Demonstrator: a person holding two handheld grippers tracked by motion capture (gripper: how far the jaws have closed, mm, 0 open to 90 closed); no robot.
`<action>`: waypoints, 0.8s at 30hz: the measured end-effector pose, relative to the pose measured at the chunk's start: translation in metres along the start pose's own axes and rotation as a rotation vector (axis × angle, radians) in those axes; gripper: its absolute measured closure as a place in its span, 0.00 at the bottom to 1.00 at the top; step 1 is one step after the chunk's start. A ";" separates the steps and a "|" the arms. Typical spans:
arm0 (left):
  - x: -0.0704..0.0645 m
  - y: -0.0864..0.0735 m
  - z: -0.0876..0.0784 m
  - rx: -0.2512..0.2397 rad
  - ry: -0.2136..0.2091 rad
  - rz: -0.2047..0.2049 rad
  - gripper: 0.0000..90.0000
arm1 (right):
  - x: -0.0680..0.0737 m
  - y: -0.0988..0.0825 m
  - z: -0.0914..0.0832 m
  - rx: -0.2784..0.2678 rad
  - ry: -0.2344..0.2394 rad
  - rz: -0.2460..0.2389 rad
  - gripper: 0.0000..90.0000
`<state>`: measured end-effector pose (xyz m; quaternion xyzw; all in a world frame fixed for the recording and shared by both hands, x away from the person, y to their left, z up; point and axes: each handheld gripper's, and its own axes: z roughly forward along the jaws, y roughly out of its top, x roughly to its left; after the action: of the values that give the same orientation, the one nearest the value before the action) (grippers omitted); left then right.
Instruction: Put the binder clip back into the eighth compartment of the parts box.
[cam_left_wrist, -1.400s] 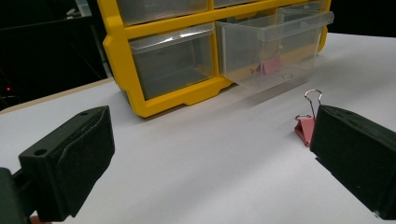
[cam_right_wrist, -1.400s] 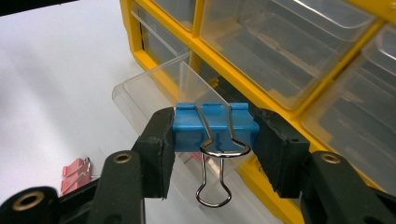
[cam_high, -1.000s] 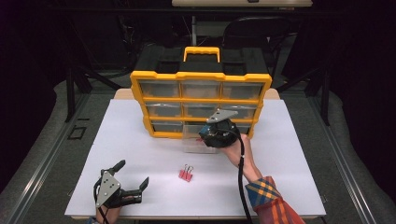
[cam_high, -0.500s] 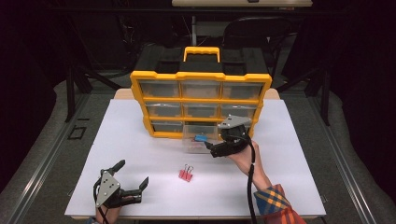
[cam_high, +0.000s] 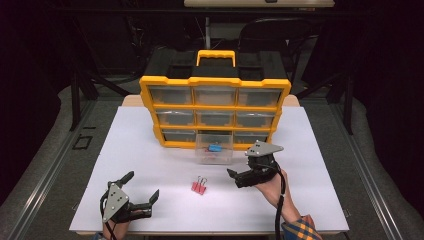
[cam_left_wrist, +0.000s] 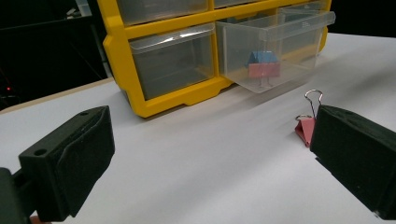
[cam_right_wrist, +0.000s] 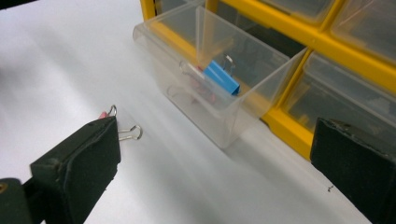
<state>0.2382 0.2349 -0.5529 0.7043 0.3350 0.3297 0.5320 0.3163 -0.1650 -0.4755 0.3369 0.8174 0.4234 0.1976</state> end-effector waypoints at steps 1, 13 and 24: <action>0.000 0.000 0.000 0.000 -0.001 0.001 0.00 | 0.001 -0.002 0.000 0.005 0.001 0.000 0.01; 0.001 0.000 -0.001 -0.005 0.002 0.002 0.00 | 0.014 -0.012 0.007 0.021 0.045 0.023 0.01; 0.000 0.000 -0.001 -0.003 0.000 0.004 0.00 | 0.030 -0.011 0.020 0.047 0.099 0.003 0.00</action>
<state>0.2378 0.2353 -0.5526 0.7040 0.3332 0.3312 0.5326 0.3035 -0.1363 -0.4971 0.3212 0.8355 0.4204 0.1483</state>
